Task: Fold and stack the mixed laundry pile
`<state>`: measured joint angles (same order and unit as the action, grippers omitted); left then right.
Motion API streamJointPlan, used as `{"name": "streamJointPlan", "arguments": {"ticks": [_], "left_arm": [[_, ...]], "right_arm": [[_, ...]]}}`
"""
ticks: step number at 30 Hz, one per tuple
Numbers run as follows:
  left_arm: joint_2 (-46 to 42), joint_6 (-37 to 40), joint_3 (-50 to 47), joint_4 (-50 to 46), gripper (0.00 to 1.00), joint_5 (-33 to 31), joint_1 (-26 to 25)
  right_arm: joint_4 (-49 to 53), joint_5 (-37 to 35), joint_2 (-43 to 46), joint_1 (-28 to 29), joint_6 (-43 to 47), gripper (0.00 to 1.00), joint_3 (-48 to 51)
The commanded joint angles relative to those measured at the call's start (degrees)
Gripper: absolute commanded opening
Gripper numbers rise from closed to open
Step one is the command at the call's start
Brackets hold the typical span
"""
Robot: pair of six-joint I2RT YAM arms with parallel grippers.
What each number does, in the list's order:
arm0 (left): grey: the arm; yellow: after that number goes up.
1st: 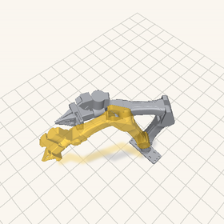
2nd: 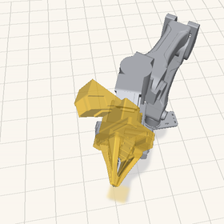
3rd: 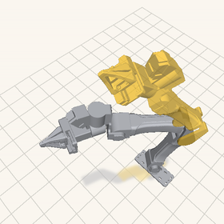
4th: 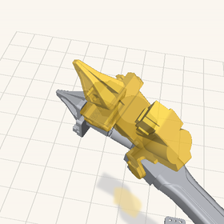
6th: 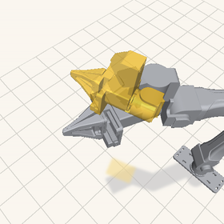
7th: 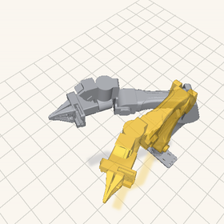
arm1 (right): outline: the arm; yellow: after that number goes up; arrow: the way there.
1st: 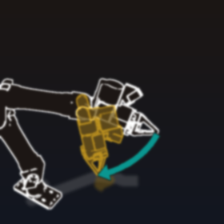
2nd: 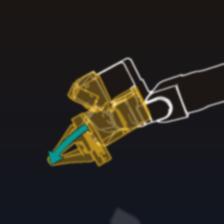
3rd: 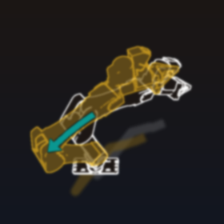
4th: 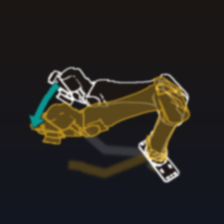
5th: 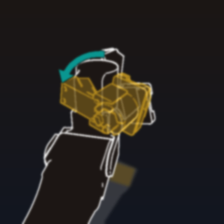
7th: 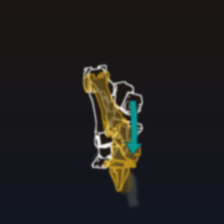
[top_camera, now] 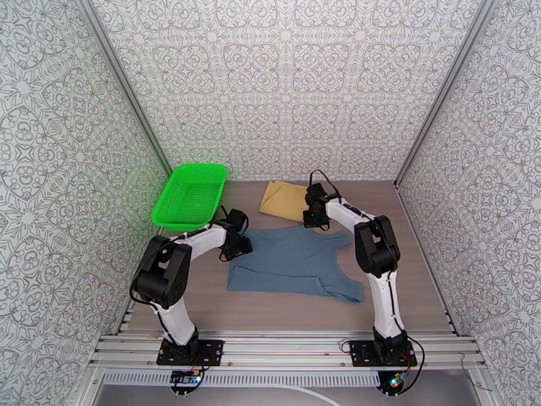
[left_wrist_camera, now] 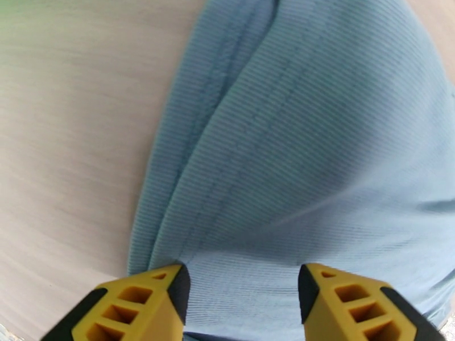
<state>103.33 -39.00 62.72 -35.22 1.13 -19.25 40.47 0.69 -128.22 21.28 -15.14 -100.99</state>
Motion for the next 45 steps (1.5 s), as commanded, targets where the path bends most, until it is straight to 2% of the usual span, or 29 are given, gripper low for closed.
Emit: {"name": "streamJointPlan", "arguments": {"ticks": [1, 6, 10, 16, 22, 29, 33, 40, 42, 45], "left_arm": [[0.40, -0.83, -3.62, -5.01, 0.57, -3.35, 0.00], [-0.86, -0.55, -4.41, -5.78, 0.57, -4.28, 0.17], [-1.49, 1.16, -1.10, -7.27, 0.57, -4.04, 0.52], [-1.25, 6.19, 15.19, -13.47, 0.72, -3.91, 0.76], [3.86, 8.82, 29.59, -17.16, 0.73, -1.30, 2.56], [15.74, 9.63, 36.84, -15.18, 0.67, 5.87, 5.86], [21.17, 9.65, 39.11, -13.25, 0.64, 7.83, 7.02], [25.89, 9.82, 41.33, -11.65, 0.59, 8.12, 7.09], [26.77, 9.82, 41.73, -10.79, 0.53, 7.94, 7.20], [28.18, 9.82, 42.85, -9.75, 0.51, 7.58, 7.19]], "right_arm": [[-2.24, -4.47, 2.53, -1.45, -3.53, 0.00, 2.11], [-3.86, -2.66, 2.14, -2.21, -4.69, 0.00, 2.80], [-4.93, 0.31, 1.83, -2.21, -4.42, 0.00, 3.03], [-6.07, 3.73, 2.37, -2.22, -3.70, 0.00, 4.10], [-7.24, 6.33, 3.16, -2.21, -3.72, 0.00, 6.09], [-7.66, 7.69, 3.26, -2.21, -3.91, 0.00, 6.90], [-7.59, 7.75, 3.50, -2.21, -3.81, 0.00, 7.33], [-7.65, 7.72, 3.60, -2.28, -3.79, 0.00, 7.98], [-7.68, 7.66, 3.62, -2.22, -3.92, 0.00, 8.12], [-7.59, 7.75, 3.67, -2.21, -3.89, 0.00, 8.39]]}}
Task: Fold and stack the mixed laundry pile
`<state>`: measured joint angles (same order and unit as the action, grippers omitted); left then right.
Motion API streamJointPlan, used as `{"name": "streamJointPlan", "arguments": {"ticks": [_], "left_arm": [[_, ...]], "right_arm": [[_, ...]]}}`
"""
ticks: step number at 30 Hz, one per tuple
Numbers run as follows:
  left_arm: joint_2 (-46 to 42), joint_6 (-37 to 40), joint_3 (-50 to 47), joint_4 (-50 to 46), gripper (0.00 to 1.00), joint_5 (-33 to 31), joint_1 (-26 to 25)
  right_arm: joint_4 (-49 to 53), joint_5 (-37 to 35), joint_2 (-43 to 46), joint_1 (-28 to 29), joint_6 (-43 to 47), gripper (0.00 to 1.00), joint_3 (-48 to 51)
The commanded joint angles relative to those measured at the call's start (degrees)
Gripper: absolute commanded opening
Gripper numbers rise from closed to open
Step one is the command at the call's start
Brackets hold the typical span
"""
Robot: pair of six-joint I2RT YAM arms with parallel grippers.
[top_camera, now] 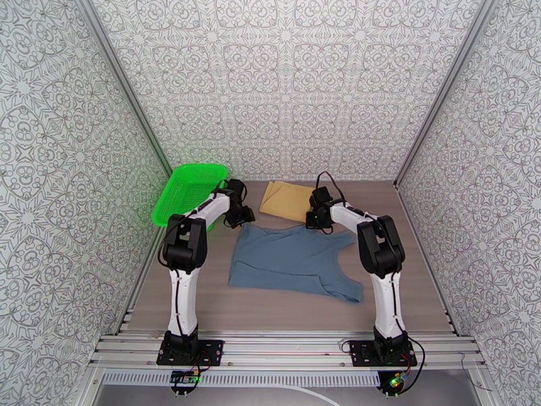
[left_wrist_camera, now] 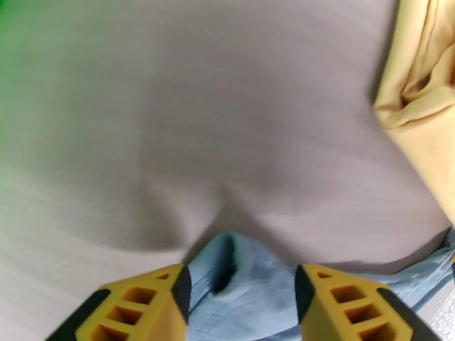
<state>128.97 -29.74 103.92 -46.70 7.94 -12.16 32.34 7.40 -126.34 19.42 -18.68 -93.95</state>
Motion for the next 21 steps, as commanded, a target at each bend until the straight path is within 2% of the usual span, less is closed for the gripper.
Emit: {"name": "streamJointPlan", "arguments": {"ticks": [1, 11, 13, 16, 19, 21], "left_arm": [[3.00, 0.51, 2.01, 1.87, 0.50, 0.76, 0.12], [3.21, 1.17, 1.63, 1.49, 0.38, 1.64, -0.76], [2.17, 1.08, 0.46, 1.86, 0.28, 1.38, -0.77], [1.01, 1.16, -0.40, 1.75, 0.27, 1.30, -0.63], [0.21, 1.35, -0.54, 1.18, 0.17, 1.16, -0.58], [-0.12, 1.43, -0.47, 0.82, 0.06, 0.72, -0.47]], "right_arm": [[0.53, 1.05, 1.84, -0.35, -0.33, 0.00, 1.39], [0.71, 0.62, 1.81, -0.40, -0.24, 0.00, 1.83], [0.62, 0.77, 1.67, -0.37, -0.32, 0.00, 1.68], [0.55, 0.76, 1.58, -0.35, -0.42, 0.00, 1.68], [0.45, 0.78, 1.50, -0.35, -0.49, 0.00, 1.73], [0.36, 0.78, 1.46, -0.35, -0.61, 0.00, 1.72]]}}
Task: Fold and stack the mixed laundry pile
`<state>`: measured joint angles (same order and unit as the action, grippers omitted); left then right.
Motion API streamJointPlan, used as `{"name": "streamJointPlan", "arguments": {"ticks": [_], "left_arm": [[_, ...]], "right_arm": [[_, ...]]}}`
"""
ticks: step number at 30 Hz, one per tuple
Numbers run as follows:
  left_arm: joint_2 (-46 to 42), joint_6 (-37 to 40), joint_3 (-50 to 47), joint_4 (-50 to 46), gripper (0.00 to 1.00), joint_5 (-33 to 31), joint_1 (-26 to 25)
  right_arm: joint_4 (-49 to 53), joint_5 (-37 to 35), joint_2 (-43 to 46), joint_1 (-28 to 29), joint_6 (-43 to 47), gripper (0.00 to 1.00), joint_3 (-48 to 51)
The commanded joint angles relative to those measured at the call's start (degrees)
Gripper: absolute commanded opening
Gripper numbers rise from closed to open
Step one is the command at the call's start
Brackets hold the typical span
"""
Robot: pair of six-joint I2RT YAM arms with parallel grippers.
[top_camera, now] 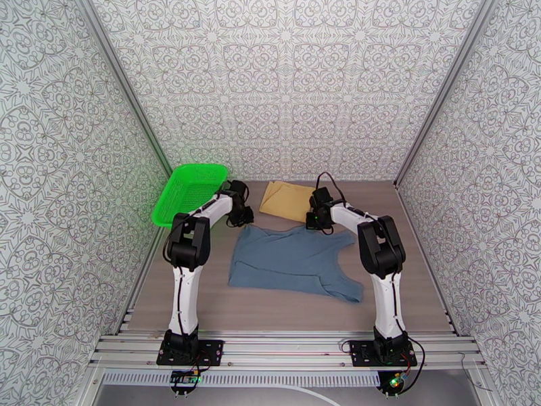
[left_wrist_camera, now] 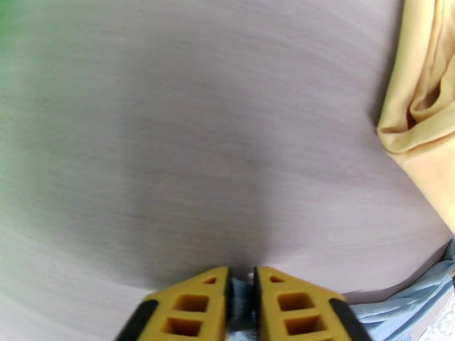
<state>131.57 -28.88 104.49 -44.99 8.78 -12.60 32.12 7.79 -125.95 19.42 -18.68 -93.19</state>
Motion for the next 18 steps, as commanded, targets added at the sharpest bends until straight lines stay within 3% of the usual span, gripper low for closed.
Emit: {"name": "streamJointPlan", "arguments": {"ticks": [1, 8, 17, 18], "left_arm": [[-2.90, 0.58, -1.11, -0.97, 0.01, -0.31, 0.10], [-3.50, 0.06, -0.73, 0.09, 0.00, -1.81, 2.09], [-3.69, 0.67, -0.09, 3.79, 0.00, -2.88, 2.87], [-3.72, 0.71, -0.24, 4.33, 0.05, -2.88, 2.84]], "right_arm": [[0.58, 0.31, 0.98, -0.37, -0.67, 0.00, 1.00], [0.18, -5.40, 1.78, -0.94, -5.26, 0.00, 3.09], [-6.07, -5.27, 3.02, -2.20, -10.39, 0.00, 6.27], [-5.97, -4.85, 2.72, -2.19, -10.35, 0.00, 5.87]]}}
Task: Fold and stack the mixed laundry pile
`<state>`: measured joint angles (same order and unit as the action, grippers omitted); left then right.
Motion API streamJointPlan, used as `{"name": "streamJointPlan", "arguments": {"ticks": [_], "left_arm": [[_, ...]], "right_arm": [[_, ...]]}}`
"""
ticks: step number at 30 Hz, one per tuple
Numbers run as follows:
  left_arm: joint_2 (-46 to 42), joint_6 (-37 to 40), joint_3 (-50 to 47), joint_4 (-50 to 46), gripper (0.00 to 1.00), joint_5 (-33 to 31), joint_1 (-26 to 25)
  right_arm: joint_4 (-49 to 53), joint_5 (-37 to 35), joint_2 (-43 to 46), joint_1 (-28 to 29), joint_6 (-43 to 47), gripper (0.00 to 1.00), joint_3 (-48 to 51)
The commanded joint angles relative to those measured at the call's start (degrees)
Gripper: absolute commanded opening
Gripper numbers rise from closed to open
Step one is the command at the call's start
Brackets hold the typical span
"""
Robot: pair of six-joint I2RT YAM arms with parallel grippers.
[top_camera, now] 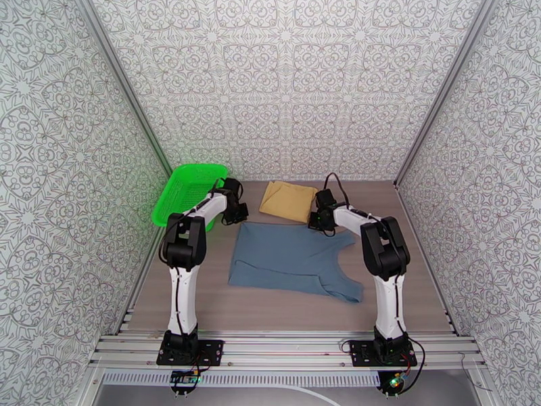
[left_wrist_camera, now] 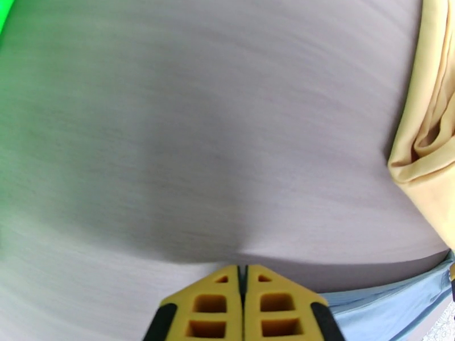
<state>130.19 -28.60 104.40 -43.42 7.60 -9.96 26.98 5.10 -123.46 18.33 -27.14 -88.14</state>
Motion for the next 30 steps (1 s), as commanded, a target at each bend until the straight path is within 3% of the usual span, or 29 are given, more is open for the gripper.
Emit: {"name": "streamJointPlan", "arguments": {"ticks": [1, 2, 5, 8, 13, 19, 30], "left_arm": [[-2.31, 0.54, -0.31, 3.25, 0.09, -1.72, 0.20], [-2.31, 0.69, -0.56, 3.86, 0.16, -1.63, 0.20], [-2.38, 1.12, -0.94, 4.95, 0.54, -1.42, 0.12], [-2.36, 1.62, -0.87, 5.27, 0.69, -1.26, 0.03], [-5.50, 3.09, -0.88, 5.32, 0.71, -0.75, -0.32], [-3.82, 5.42, 2.56, -1.41, 0.63, 0.07, -0.59], [1.86, 4.27, 4.93, -6.85, 0.57, 1.59, -1.64]], "right_arm": [[-0.75, -1.74, -0.01, -1.11, -1.87, 0.00, 0.52], [-0.78, -1.38, -0.32, -1.10, -1.87, 0.00, 0.27], [-0.64, -0.54, -0.88, -1.14, -1.83, 0.02, -0.11], [-0.77, 0.03, -0.83, -1.10, -1.45, 0.08, -0.15], [-0.43, 0.18, 0.64, -1.11, 0.08, 0.16, -0.08], [1.68, 0.30, 3.10, -1.18, 3.09, 0.23, -0.63], [3.96, 1.83, 4.54, -1.21, 12.08, 0.55, -1.77]]}}
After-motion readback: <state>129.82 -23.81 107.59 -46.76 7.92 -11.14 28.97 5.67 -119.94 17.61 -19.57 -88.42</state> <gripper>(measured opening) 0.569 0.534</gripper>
